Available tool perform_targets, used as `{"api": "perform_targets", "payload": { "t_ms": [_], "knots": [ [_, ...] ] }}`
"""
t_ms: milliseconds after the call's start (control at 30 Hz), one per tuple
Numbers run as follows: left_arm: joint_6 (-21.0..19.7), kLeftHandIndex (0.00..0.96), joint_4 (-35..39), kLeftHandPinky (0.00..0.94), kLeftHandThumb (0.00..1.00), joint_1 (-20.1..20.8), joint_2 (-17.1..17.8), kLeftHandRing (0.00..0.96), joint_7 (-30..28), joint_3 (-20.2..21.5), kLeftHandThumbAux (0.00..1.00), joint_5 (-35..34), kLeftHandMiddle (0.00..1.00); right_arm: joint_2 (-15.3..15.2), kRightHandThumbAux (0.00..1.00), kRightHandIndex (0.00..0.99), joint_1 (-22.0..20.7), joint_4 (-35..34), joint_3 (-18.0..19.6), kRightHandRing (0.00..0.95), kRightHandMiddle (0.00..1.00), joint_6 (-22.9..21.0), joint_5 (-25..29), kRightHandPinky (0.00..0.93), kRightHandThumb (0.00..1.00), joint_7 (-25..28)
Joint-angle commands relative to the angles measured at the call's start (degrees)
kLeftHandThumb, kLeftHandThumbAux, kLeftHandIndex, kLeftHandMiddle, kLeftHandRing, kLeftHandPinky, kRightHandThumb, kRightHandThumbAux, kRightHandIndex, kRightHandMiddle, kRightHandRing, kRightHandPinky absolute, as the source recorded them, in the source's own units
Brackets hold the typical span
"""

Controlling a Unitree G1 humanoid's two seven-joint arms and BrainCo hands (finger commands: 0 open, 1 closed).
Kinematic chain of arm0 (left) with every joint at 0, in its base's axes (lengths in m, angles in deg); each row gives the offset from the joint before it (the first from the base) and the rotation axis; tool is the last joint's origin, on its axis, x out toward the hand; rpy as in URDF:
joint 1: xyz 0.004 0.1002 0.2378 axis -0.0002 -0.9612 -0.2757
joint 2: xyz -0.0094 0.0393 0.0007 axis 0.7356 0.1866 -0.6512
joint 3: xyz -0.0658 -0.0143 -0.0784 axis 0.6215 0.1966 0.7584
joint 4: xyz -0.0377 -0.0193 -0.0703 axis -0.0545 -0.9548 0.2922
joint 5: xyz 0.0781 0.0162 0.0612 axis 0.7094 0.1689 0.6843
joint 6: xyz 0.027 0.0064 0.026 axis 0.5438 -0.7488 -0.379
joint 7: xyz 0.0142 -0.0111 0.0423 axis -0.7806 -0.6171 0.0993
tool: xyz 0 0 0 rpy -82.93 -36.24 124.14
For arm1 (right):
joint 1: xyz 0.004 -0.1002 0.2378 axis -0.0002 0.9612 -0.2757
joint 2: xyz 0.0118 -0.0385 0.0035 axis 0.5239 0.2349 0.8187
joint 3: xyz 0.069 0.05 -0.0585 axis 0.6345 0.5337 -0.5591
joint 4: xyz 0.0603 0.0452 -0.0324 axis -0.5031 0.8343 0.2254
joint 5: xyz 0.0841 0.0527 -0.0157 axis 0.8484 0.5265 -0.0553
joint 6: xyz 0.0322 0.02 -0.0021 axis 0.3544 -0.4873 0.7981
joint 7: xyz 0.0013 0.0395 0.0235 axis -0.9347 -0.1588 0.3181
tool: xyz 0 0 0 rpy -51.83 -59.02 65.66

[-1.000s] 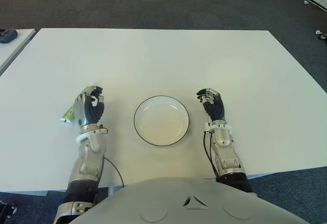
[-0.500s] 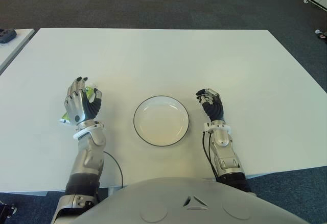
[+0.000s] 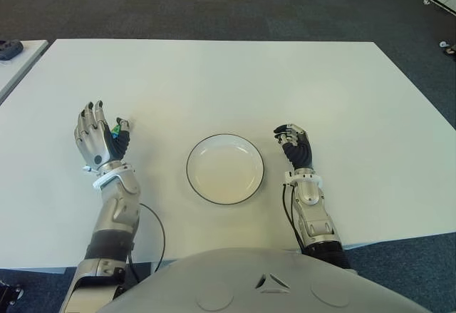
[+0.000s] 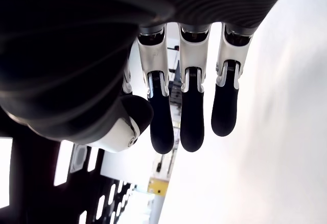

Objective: Put the toothpaste on the table into the plate.

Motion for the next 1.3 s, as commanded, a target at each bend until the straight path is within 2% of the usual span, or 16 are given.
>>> {"api": "perform_targets", "payload": {
  "t_ms": [33, 133, 367, 567, 700, 867, 1033, 1300],
  "knots": [
    [-1.37, 0.000, -6.58, 0.012, 0.588, 3.39, 3.45, 0.007, -1.89, -0.65, 0.190, -0.63, 0.003, 0.11, 0.732, 0.418, -0.06, 0.40, 0.35, 0.430, 0.441, -0.89, 0.31, 0.433, 0.712, 0.01],
    [-3.18, 0.000, -10.29, 0.004, 0.565, 5.35, 4.90, 0.002, -2.72, -1.31, 0.159, -0.68, 0.000, -0.02, 0.732, 0.418, 0.00, 0.47, 0.36, 0.426, 0.440, -0.56, 0.31, 0.427, 0.711, 0.05],
    [-9.21, 0.000, -10.79, 0.000, 0.525, 6.32, 6.31, 0.000, -6.44, -4.32, 0.123, 0.64, 0.000, -0.34, 0.732, 0.418, 0.02, 0.59, 0.30, 0.425, 0.439, -0.21, 0.20, 0.429, 0.711, 0.18],
    [-14.84, 0.000, -9.07, 0.000, 0.495, 6.37, 8.67, 0.000, -13.61, -7.91, 0.098, 2.01, 0.000, -0.41, 0.732, 0.419, 0.07, 0.45, 0.28, 0.427, 0.441, -0.34, 0.20, 0.430, 0.711, 0.20],
    [-17.55, 0.000, -8.29, 0.000, 0.467, 6.48, 11.13, 0.000, -21.19, -10.81, 0.100, 2.58, 0.000, -0.45, 0.732, 0.418, 0.12, 0.30, 0.26, 0.427, 0.441, -0.60, 0.12, 0.431, 0.711, 0.18],
    [-18.59, 0.000, -7.10, 0.000, 0.432, 6.35, 15.36, 0.000, -31.97, -14.36, 0.097, 2.38, 0.000, -0.59, 0.732, 0.418, 0.41, -0.10, 0.21, 0.423, 0.437, -0.83, 0.02, 0.426, 0.710, 0.24],
    [-18.95, 0.000, -6.25, 0.000, 0.414, 6.37, 18.19, 0.000, -38.44, -16.88, 0.097, 2.53, 0.000, -0.75, 0.731, 0.418, 0.59, -0.47, 0.17, 0.420, 0.433, -1.00, -0.04, 0.427, 0.710, 0.33],
    [-17.91, 0.000, -4.65, 0.000, 0.416, 5.92, 22.27, 0.000, -44.83, -19.57, 0.127, 2.81, 0.000, -1.00, 0.731, 0.419, 0.86, -0.78, 0.16, 0.419, 0.430, -0.72, -0.10, 0.437, 0.710, 0.44]
  ]
}}
